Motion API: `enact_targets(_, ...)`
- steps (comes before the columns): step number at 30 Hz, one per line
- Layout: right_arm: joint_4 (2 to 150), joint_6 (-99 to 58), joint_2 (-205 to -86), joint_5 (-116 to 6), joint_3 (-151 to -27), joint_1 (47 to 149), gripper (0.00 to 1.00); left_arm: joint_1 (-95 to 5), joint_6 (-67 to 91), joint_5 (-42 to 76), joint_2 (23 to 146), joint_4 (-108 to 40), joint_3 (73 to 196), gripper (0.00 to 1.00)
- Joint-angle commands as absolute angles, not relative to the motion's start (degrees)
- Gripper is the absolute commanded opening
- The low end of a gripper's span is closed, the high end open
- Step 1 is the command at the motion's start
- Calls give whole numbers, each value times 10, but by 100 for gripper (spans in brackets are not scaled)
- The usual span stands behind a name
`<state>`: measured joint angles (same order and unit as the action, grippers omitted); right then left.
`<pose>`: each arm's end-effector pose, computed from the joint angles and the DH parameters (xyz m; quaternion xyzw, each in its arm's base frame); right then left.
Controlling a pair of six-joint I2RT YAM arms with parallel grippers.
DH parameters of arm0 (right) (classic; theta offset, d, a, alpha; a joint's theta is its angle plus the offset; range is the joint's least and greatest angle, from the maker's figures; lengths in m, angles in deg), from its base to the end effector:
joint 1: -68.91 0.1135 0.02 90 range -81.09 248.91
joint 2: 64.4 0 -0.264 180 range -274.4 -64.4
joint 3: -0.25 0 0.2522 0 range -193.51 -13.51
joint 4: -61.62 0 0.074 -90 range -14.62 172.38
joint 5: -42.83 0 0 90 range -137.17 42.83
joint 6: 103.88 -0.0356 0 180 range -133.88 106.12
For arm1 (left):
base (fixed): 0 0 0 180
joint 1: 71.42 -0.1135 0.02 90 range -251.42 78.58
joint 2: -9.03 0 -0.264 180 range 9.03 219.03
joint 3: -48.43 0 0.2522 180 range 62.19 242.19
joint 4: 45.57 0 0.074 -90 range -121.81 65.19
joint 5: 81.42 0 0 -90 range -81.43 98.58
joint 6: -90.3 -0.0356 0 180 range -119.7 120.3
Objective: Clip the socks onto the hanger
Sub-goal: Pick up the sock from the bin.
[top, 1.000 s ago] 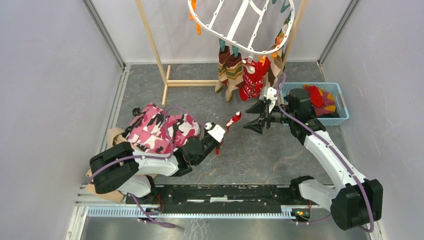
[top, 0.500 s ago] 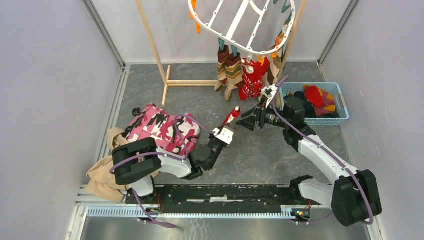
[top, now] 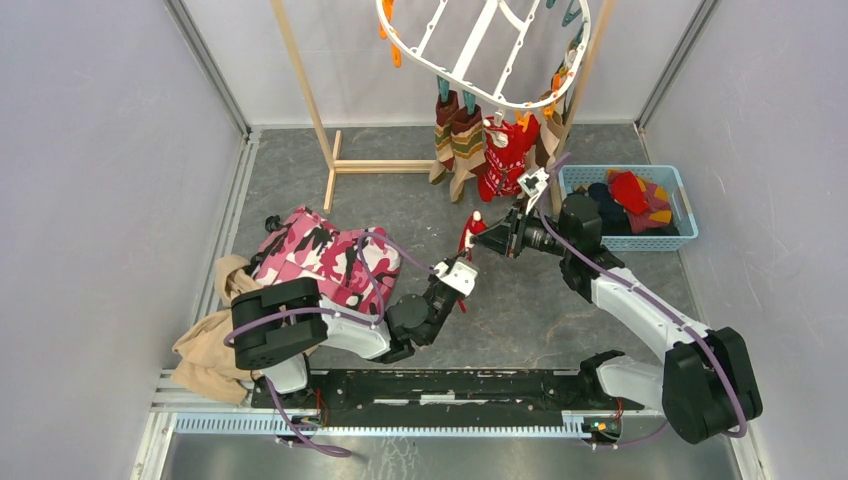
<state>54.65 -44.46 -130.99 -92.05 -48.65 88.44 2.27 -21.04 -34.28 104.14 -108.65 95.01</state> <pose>0.2299 0.1082 0.2607 -0.1739 0.7319 0.5160 0.4097 0.1096 -0.2882 0.2126 0.2249 0.5978 -0.1242 0.7594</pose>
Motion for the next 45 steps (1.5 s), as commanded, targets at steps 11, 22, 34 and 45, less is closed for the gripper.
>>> enact_targets(11, 723, 33, -1274, -1038, -562, 887, 0, -2, -77, -30, 833, -941, 815, 78)
enact_targets(22, 1031, 617, -1222, -972, -579, 932, 0, -154, 25, 231, 638, -802, 774, 85)
enact_targets(34, 1255, 879, -1233, -1102, -615, 942, 0, -243, -48, 410, 771, -848, 852, 83)
enact_targets(45, 1268, 879, -1257, -1098, -622, 964, 0, -245, -56, 501, 856, -816, 921, 80)
